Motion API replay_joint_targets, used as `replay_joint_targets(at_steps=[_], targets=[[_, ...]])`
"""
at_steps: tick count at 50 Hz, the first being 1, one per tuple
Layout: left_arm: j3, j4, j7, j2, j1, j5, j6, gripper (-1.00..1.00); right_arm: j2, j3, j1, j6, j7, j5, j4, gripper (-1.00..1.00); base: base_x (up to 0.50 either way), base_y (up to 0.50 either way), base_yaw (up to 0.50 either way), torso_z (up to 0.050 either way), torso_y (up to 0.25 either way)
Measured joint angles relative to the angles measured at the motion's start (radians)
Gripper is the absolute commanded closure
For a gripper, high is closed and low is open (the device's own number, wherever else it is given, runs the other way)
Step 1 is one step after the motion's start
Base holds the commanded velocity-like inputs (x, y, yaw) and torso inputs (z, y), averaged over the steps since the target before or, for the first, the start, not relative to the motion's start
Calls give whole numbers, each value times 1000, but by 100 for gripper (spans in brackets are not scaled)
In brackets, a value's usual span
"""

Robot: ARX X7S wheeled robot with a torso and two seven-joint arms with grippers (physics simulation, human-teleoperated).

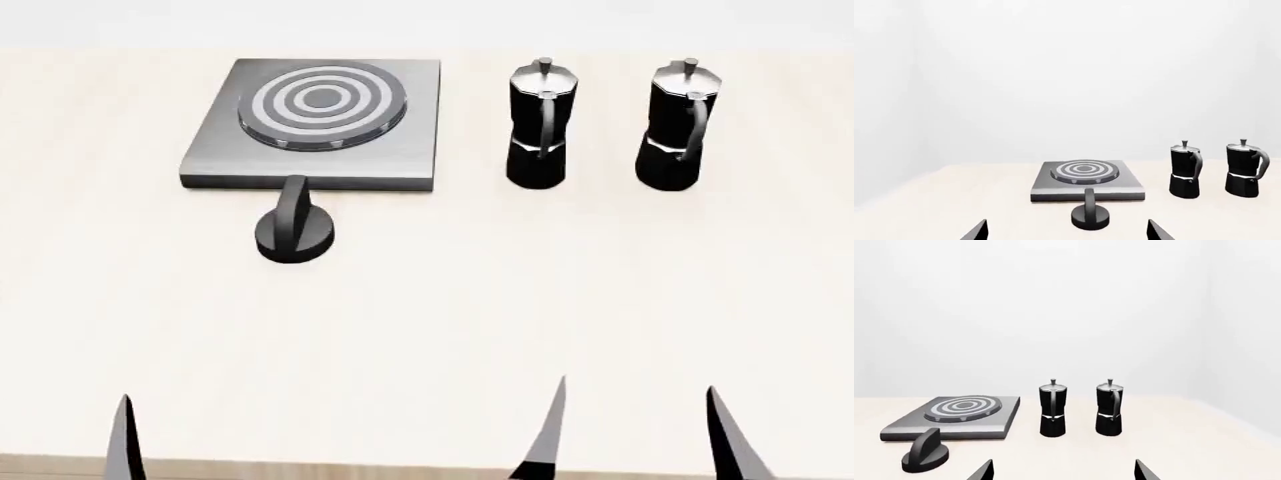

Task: Turn off the stove.

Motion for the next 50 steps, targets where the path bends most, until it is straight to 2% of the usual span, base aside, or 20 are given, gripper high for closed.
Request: replay_joint_targets(at_steps=[18,50], targets=[[8,156,-25,-13,4,-22,-70,-100,17,2,-34,22,9,36,-113,-100,0,0,0,0,0],[19,188,-50,-35,7,-46,-73,-100,40,-6,-40,26,34,70,-134,-100,0,0,0,0,0]])
